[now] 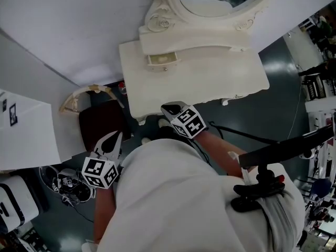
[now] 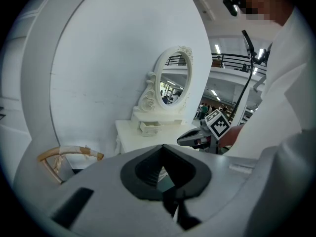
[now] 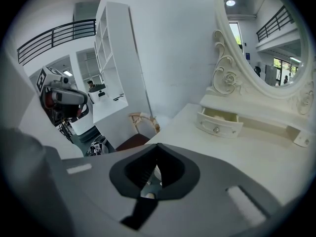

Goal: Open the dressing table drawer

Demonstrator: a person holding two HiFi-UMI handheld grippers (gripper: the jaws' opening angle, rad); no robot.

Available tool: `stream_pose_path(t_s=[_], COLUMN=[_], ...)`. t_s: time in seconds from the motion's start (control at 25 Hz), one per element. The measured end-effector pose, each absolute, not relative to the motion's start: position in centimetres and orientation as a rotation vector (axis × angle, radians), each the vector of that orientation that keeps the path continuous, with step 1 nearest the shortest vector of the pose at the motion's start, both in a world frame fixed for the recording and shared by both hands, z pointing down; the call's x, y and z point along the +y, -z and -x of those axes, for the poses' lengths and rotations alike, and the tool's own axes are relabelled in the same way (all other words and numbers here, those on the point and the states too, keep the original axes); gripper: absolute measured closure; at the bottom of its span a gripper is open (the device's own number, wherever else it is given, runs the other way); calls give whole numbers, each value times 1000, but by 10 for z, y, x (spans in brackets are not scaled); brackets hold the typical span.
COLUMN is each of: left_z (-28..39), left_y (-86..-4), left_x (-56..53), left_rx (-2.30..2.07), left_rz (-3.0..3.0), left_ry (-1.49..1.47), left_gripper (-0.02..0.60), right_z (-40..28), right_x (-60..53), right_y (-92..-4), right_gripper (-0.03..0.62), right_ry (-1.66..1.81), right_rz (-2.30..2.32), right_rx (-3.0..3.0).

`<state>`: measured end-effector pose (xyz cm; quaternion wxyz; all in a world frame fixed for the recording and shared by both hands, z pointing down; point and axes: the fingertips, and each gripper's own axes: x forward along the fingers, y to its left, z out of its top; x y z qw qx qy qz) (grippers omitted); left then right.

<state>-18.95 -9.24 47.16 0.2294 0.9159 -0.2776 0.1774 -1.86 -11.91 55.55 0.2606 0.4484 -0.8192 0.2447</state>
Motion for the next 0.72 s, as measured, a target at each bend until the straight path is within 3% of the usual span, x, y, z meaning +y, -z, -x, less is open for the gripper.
stream_pose_path(t_s=[0.72], left_z=[160], left_y=[-493], left_x=[-81], left_rx=[-585], left_rz=[-2529], left_ry=[-514], left_gripper=[580], right_z=[-6], right_x=[-80], right_y=[-549], right_gripper=[595], right_ry=[-679], right_rz=[-1241], right_rx=[-2127])
